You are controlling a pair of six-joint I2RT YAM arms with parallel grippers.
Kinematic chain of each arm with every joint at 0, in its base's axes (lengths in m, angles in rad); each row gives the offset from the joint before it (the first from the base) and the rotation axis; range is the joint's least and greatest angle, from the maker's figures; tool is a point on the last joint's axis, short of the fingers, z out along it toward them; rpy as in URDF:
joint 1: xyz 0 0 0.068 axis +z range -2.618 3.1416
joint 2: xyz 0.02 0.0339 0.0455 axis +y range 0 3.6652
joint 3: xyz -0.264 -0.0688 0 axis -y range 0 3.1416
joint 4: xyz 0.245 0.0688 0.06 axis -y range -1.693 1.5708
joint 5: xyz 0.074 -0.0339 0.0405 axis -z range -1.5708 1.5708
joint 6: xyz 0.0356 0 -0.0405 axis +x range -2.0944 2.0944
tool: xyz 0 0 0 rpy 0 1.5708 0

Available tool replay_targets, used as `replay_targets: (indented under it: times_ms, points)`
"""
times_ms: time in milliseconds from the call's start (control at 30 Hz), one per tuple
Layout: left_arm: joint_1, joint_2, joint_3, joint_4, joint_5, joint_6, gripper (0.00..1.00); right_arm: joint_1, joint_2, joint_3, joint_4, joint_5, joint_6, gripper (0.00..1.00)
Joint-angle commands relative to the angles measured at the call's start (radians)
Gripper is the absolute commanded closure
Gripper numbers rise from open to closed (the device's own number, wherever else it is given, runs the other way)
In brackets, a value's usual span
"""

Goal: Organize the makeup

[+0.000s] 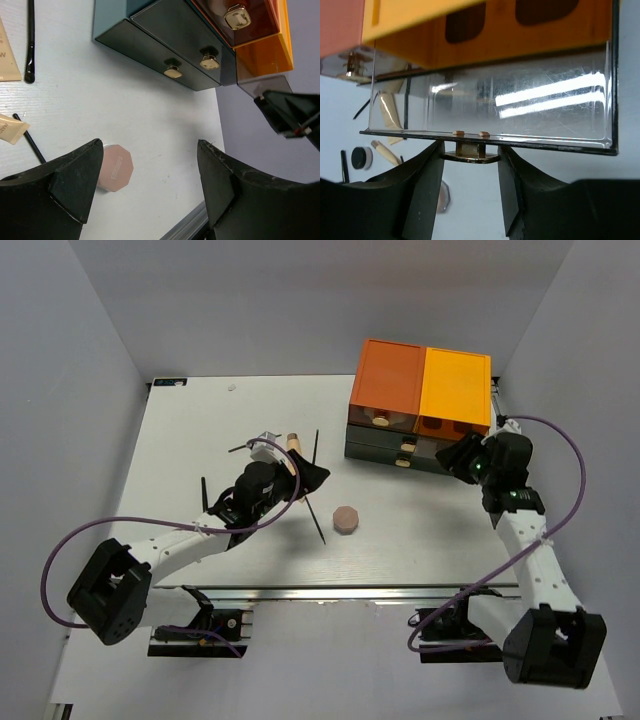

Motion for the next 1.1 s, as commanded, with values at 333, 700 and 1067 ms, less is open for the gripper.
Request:
replay_targets:
  times_ms: [333,700,1067]
  points:
    - [0.030,-0.024,0.066,-0.089,-0.040,0.063,0.14,-0.003,-0.200,-0.112,0.004,-0.295,-0.178,0.22]
    - [0.068,-0.102,0.066,-0.203,-0.085,0.059,0.62,0.121,-0.175,-0.144,-0.218,-0.852,-0.877,0.19]
    - [0.074,-0.174,0.017,-0.295,-0.131,0.025,0.21,0.523,-0.103,-0.179,-0.232,-0.458,-1.150,0.18]
